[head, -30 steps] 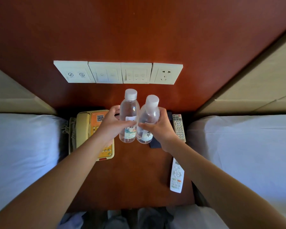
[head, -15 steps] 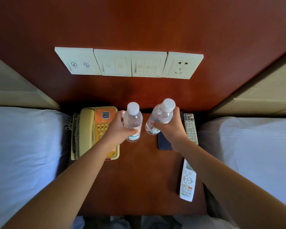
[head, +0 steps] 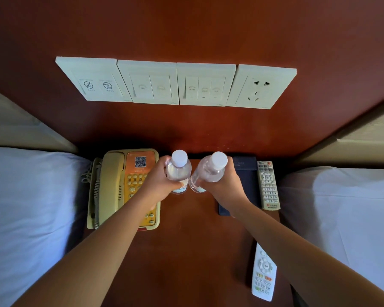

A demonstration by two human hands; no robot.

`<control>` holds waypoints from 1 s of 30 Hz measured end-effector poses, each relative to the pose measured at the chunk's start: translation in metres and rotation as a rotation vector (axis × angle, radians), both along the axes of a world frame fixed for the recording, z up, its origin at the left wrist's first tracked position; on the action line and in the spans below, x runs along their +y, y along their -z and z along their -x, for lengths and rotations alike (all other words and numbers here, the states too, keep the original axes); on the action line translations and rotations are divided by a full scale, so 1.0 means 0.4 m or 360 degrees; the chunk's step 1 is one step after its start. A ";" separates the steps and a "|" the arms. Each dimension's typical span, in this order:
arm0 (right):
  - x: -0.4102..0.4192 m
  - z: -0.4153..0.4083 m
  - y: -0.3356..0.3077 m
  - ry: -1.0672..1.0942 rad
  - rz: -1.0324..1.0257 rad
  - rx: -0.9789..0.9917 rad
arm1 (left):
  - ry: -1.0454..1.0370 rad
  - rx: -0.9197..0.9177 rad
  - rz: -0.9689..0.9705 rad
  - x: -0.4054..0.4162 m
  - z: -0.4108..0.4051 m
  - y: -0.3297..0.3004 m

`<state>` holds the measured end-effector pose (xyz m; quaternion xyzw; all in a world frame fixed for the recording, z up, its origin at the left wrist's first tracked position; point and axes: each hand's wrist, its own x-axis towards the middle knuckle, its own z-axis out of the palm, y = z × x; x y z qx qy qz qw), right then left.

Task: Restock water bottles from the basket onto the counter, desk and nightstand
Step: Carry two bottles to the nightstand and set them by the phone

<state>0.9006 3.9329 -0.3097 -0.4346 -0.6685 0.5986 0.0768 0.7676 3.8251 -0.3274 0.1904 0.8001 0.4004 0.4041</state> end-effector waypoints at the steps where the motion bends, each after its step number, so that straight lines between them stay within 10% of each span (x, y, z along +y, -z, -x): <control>1: -0.002 0.006 0.012 0.0010 0.0016 -0.0021 | -0.0001 -0.0011 -0.0018 0.002 0.004 0.004; 30: -0.010 0.021 0.131 -0.0162 -0.0301 -0.0177 | 0.0013 0.0234 -0.0082 0.005 0.031 0.086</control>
